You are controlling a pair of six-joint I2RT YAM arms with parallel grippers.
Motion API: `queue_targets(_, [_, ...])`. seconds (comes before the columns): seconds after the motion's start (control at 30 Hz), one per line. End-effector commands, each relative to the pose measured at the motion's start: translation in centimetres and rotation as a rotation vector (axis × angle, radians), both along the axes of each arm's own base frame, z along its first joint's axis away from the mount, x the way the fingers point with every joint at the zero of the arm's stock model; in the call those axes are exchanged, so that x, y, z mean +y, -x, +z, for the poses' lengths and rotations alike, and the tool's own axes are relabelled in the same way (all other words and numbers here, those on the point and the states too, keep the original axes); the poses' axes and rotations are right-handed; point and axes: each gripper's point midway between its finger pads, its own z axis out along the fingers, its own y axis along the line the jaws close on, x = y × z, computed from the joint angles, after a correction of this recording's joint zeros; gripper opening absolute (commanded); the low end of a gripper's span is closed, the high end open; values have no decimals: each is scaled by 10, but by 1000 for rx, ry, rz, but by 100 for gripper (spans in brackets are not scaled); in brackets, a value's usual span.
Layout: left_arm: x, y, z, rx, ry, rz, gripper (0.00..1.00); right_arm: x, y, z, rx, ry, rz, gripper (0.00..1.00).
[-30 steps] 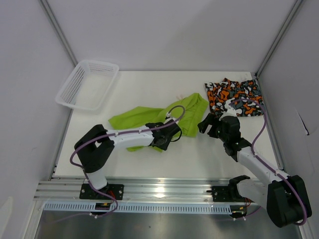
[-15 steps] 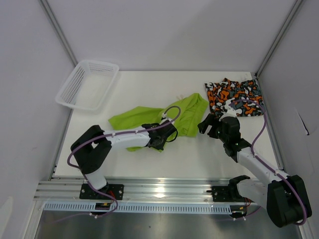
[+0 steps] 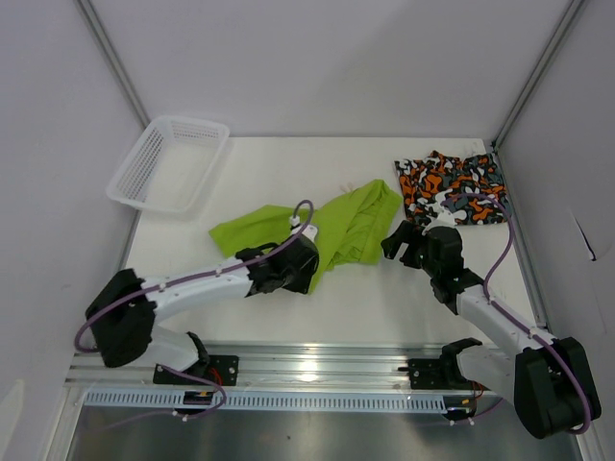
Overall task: Fold and stack the shorts
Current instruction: Flatten the shorts out
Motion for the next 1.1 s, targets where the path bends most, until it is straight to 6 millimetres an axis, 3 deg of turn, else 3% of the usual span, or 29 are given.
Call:
queue_targets(0.0, [-8,11,28,-24,231,57,58,2,-6,11,-58,-8,3,91])
queue_targets(0.03, [-8,13,31,-25,260,67,78,3,-5,11,-59,-7,8,91])
queue_targets(0.13, [-3,21,30,-7,318,116,86,4,-5,11,-61,-6,11,92])
queue_targets(0.3, [3,29,13,42,405,251,86,4,-5,12,-64,-2,11,92])
queue_targets(0.4, [-10,31,18,70,583,327,85,3,-5,12,-66,0,8,92])
queue_targets(0.43, [-2,36,3,85,582,363,85,3,-5,12,-65,2,9,92])
queue_targets(0.47, [-8,31,15,76,665,394,85,3,-5,12,-65,2,9,92])
queue_targets(0.53, [4,27,6,47,671,477,85,4,-5,11,-63,1,12,92])
queue_targets(0.77, [12,9,23,-38,930,633,84,7,-5,10,-61,4,21,92])
queue_targets(1.07, [3,-3,29,-16,1056,730,83,8,-4,8,-57,7,22,93])
